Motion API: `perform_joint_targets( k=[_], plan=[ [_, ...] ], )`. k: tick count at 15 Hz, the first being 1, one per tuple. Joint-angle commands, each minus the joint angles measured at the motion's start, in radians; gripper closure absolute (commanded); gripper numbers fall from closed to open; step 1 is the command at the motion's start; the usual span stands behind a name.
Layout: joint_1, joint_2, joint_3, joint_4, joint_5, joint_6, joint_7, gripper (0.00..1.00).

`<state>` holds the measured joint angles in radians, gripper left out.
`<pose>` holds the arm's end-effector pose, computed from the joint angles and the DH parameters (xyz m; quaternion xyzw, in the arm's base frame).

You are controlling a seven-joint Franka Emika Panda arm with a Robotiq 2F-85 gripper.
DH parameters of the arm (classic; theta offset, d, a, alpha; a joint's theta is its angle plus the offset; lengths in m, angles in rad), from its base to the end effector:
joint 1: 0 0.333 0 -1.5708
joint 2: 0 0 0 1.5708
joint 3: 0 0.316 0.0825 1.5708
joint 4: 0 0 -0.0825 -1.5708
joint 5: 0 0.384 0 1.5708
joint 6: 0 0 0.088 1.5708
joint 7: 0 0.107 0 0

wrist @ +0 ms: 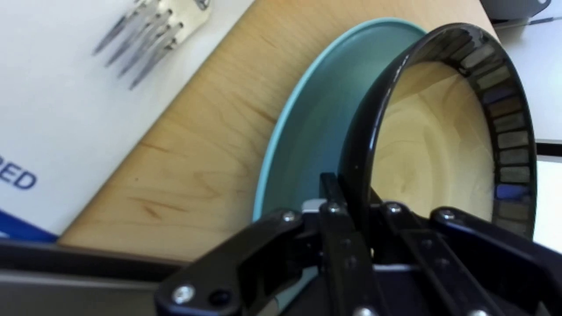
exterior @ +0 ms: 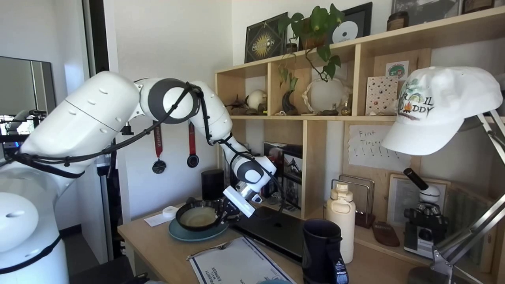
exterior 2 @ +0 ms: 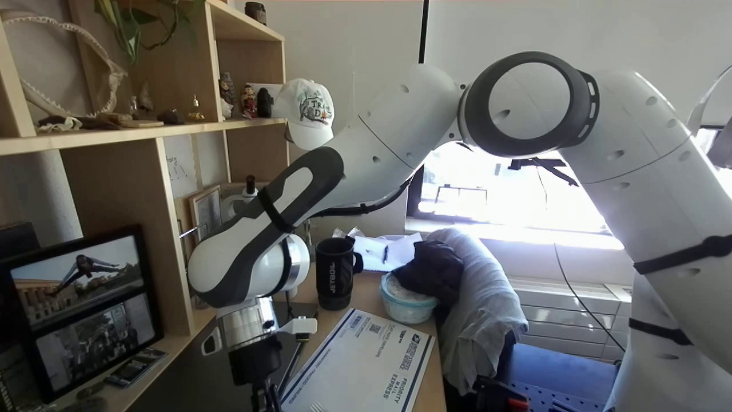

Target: Remove the bowl from the green plate

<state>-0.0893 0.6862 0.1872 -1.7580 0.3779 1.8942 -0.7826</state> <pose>0.5949 0.0815 0.1596 -0.8909 -0.2993 0.1758 0.2928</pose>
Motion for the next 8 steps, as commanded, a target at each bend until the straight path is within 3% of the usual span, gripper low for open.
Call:
perform_joint_targets(
  k=[1,8],
  plan=[
    [-0.013,-0.029,0.016,0.037,-0.011,-0.127,-0.015,0.95],
    [0.012,-0.070,0.004,0.122,-0.059,-0.316,0.008,0.95]
  ],
)
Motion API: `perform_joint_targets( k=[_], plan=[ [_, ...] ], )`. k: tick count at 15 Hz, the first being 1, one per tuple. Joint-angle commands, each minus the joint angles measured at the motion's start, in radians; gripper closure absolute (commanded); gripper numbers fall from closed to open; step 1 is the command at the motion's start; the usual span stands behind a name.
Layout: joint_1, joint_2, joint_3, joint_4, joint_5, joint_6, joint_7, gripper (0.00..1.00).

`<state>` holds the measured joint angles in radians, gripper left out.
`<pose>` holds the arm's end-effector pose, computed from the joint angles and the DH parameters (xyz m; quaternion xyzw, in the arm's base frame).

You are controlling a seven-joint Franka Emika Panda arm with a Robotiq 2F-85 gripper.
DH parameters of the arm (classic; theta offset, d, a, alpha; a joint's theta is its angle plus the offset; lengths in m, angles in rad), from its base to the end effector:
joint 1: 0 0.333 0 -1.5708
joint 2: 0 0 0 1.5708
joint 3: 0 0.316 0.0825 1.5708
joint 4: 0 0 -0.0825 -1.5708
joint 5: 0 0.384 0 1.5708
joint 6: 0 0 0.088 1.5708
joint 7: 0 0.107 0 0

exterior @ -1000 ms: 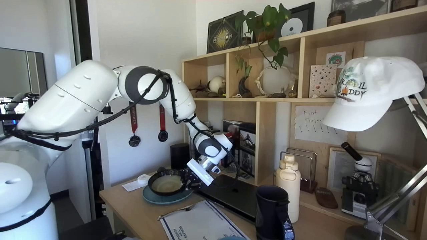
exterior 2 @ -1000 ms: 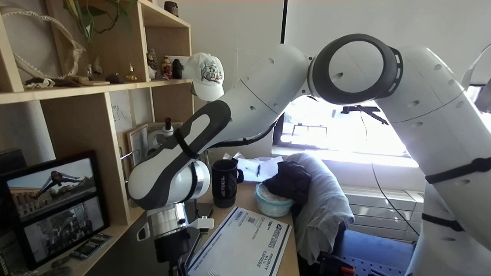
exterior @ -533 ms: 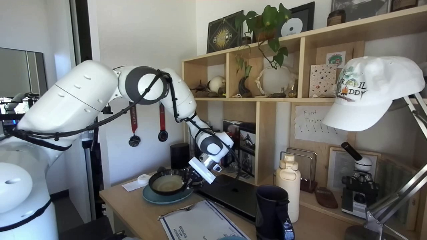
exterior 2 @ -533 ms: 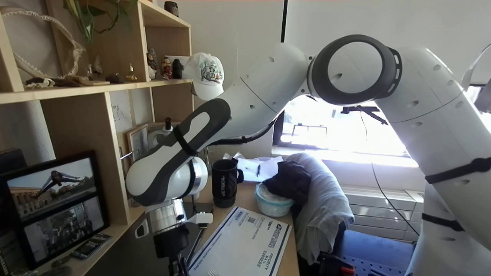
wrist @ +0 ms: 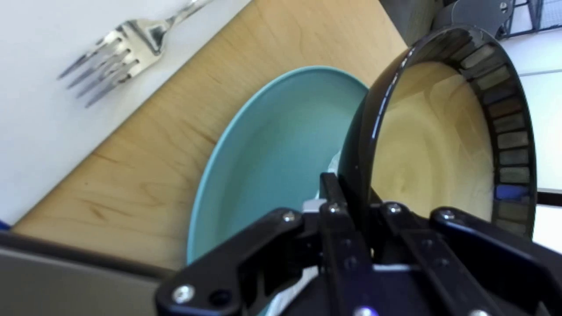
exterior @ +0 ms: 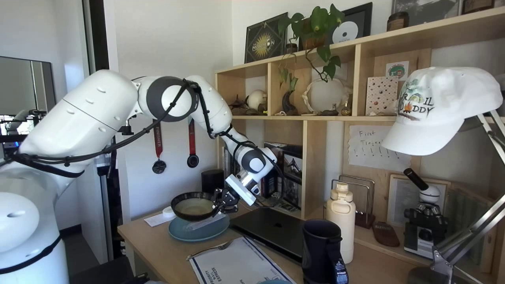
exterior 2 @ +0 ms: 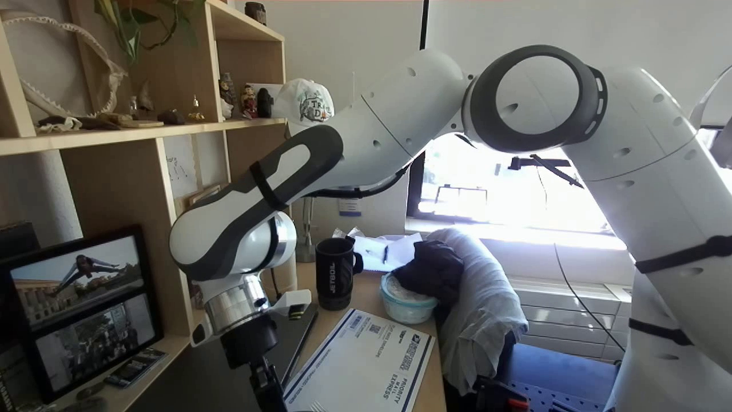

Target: Remove the bowl from the green plate

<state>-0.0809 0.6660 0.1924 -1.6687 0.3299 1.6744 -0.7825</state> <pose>0.5983 0.0903 0.1999 -0.8617 -0.3374 0.2279 0.3027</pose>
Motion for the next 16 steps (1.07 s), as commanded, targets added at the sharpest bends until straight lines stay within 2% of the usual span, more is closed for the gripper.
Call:
perform_joint_targets(
  k=[1,7,16],
  plan=[
    [0.007,-0.054,-0.004,0.049,-0.015,-0.105,0.014,0.95],
    [0.023,-0.033,-0.026,0.163,-0.035,-0.032,0.030,0.95],
    [0.062,0.100,-0.030,0.376,-0.146,0.106,0.027,0.95]
  ],
)
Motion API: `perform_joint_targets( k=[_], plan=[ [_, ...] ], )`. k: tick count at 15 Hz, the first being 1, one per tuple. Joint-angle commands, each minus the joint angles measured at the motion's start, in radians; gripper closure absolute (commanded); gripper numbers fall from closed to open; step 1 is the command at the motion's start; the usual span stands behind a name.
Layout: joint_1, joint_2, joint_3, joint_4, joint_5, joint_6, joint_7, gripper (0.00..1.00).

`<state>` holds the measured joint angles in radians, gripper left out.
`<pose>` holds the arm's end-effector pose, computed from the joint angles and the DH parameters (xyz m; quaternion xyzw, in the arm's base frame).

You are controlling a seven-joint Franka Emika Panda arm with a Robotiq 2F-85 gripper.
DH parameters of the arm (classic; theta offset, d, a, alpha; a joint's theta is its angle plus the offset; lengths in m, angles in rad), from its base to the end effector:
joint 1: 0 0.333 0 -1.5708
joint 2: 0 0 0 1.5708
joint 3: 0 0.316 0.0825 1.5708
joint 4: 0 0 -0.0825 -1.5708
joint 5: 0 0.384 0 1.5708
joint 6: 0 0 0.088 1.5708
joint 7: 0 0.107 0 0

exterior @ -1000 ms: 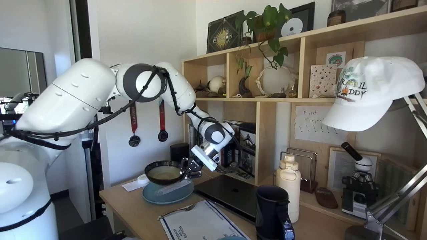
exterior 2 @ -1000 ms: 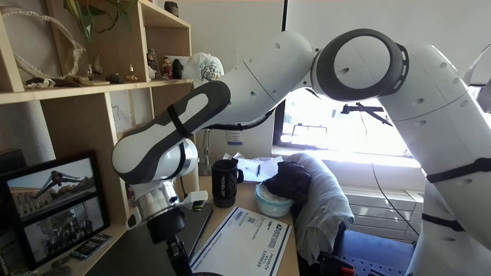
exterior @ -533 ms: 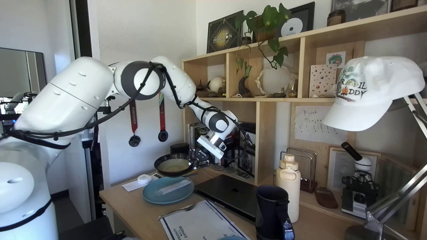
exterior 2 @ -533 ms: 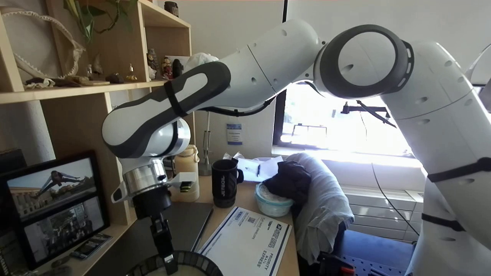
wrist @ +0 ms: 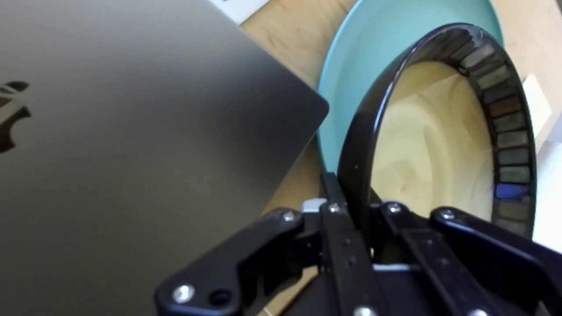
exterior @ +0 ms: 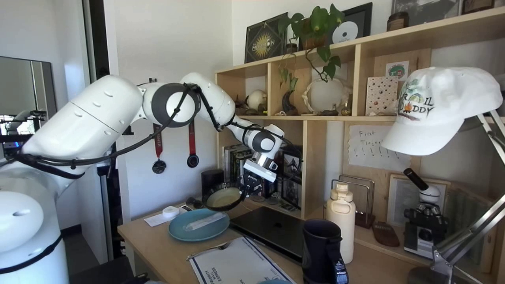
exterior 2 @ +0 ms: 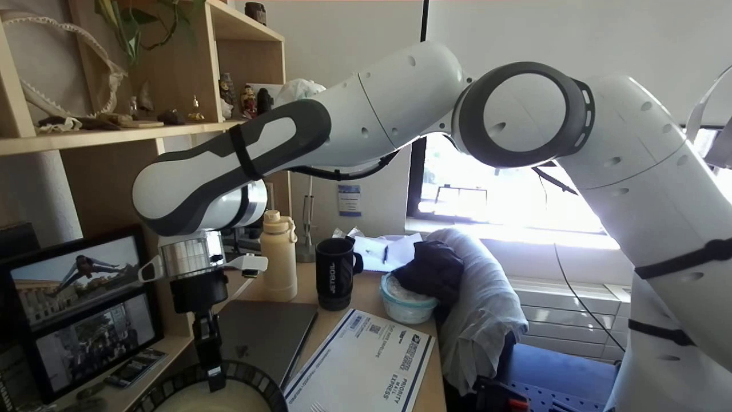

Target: Remove the bowl from the green plate

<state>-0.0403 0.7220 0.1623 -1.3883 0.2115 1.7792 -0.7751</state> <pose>0.6881 0.0819 0.2679 -0.8988 -0.3781 0.1016 0.1969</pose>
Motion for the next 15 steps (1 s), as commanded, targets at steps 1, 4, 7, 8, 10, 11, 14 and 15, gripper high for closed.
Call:
perform_joint_targets(
  k=[1,4,7,8,10,11,14,15],
  plan=[
    [0.028,0.062,0.000,0.121,-0.041,0.009,0.022,0.95],
    [0.049,0.121,0.003,0.212,-0.077,-0.002,0.024,0.95],
    [0.068,0.174,0.004,0.303,-0.105,-0.017,0.025,0.95],
    [0.074,0.189,0.005,0.332,-0.112,-0.022,0.025,0.95],
    [0.083,0.224,0.005,0.391,-0.117,-0.035,0.031,0.95],
    [0.087,0.240,0.006,0.420,-0.118,-0.044,0.033,0.95],
    [0.101,0.289,0.007,0.506,-0.119,-0.091,0.065,0.95],
    [0.106,0.305,0.005,0.532,-0.120,-0.114,0.078,0.95]
  ],
)
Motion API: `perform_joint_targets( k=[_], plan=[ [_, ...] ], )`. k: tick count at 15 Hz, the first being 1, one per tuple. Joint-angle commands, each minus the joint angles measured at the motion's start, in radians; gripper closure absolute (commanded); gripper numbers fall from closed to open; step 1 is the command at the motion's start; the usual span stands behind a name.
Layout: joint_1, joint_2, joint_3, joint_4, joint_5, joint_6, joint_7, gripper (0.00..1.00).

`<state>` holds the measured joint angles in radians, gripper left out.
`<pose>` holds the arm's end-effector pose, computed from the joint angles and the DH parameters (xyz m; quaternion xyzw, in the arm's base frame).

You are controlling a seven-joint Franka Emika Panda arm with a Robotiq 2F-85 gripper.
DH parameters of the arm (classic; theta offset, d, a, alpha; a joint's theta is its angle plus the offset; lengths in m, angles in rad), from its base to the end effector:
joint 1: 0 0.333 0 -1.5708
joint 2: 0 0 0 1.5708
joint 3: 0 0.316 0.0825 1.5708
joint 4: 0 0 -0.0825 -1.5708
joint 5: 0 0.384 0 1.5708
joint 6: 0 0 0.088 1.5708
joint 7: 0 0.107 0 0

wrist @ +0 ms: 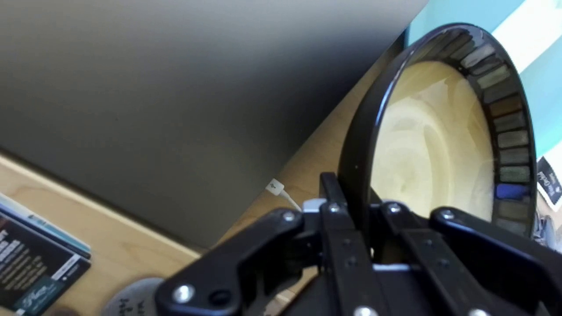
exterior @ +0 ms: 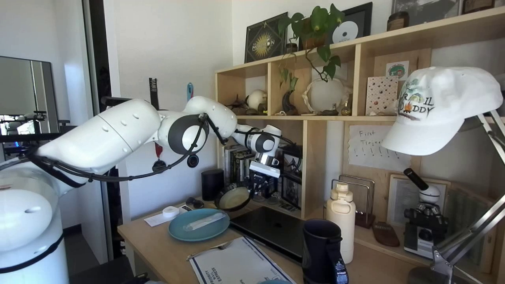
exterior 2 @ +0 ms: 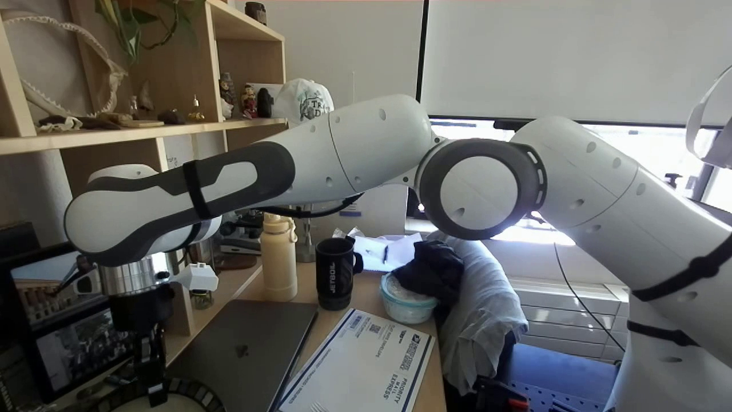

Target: Remove the bowl from the green plate

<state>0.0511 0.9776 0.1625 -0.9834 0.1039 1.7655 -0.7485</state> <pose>0.7504 0.1274 0.2565 -0.8957 -0.4184 0.0561 0.1396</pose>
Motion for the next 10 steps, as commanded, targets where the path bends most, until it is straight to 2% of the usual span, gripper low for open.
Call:
perform_joint_targets(
  k=[1,7,10],
  plan=[
    [0.018,0.063,0.006,0.149,-0.010,-0.124,0.064,0.95],
    [0.033,0.141,0.013,0.261,0.000,-0.221,0.119,0.95],
    [0.039,0.166,0.006,0.290,0.015,-0.225,0.140,0.95]
  ],
)
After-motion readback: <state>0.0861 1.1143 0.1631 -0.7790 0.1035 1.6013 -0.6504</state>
